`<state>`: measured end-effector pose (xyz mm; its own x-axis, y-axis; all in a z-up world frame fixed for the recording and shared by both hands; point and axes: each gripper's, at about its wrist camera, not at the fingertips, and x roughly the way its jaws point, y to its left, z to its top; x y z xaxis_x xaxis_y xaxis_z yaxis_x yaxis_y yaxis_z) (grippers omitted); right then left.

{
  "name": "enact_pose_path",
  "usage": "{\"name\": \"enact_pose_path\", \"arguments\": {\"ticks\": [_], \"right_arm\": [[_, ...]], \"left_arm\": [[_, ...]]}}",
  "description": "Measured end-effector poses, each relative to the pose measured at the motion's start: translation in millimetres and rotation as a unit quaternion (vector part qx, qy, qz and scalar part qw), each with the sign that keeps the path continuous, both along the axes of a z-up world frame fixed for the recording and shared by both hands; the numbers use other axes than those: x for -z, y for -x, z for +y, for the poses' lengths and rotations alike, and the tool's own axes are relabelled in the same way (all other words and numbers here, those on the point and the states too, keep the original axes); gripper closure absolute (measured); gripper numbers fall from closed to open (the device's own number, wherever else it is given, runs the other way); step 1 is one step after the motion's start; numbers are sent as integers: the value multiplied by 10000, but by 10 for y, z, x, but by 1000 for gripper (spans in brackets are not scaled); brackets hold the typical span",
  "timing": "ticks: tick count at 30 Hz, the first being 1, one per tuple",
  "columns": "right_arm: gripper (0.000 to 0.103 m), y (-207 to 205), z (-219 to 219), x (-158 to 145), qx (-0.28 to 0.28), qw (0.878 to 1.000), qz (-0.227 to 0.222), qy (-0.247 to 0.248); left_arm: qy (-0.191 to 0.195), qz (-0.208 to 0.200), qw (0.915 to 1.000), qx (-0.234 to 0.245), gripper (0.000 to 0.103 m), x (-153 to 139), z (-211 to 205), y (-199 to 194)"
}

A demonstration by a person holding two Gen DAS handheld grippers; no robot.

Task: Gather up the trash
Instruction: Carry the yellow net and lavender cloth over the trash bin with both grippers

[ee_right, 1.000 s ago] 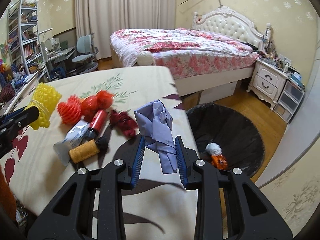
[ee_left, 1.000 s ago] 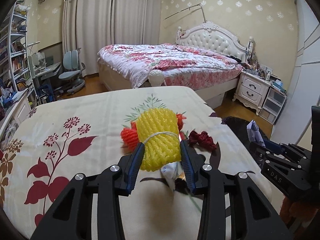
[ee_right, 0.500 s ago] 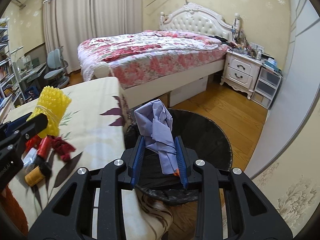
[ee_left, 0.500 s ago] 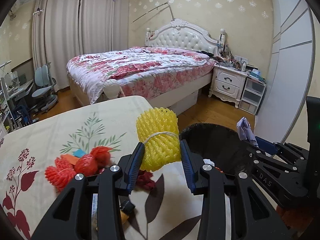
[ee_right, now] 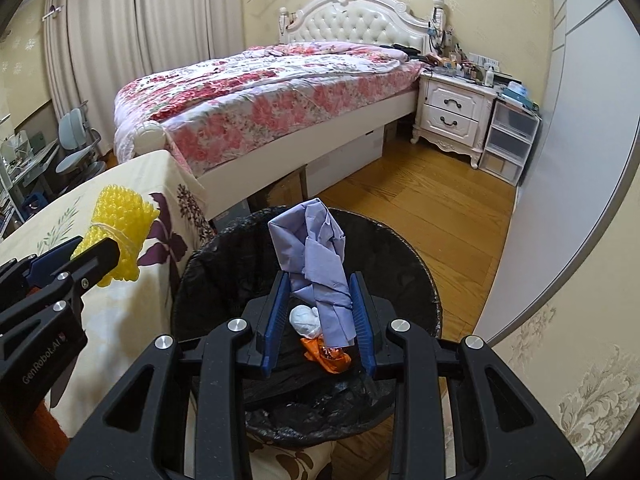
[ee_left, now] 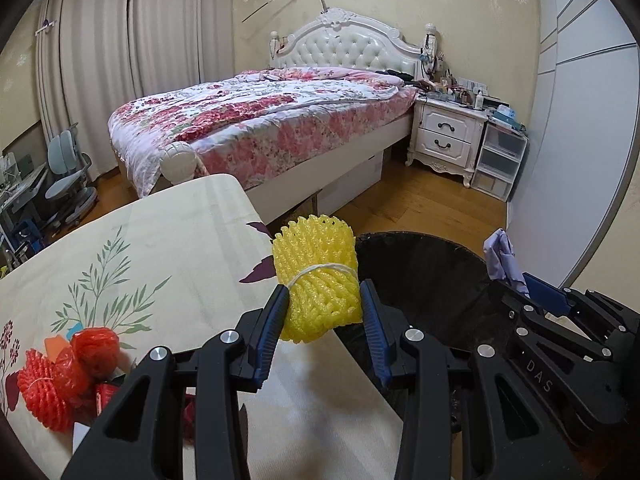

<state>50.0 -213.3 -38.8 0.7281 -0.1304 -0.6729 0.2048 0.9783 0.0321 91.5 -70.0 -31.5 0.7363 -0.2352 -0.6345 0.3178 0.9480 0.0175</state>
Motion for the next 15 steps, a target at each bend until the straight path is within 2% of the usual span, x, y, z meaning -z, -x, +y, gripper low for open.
{"name": "enact_pose_path", "arguments": {"ticks": [15], "right_arm": [[72,-161,-163,128,120,9999,114,-22]], "left_arm": [[-165,159,9997,63,62,134,-260,-208]]}}
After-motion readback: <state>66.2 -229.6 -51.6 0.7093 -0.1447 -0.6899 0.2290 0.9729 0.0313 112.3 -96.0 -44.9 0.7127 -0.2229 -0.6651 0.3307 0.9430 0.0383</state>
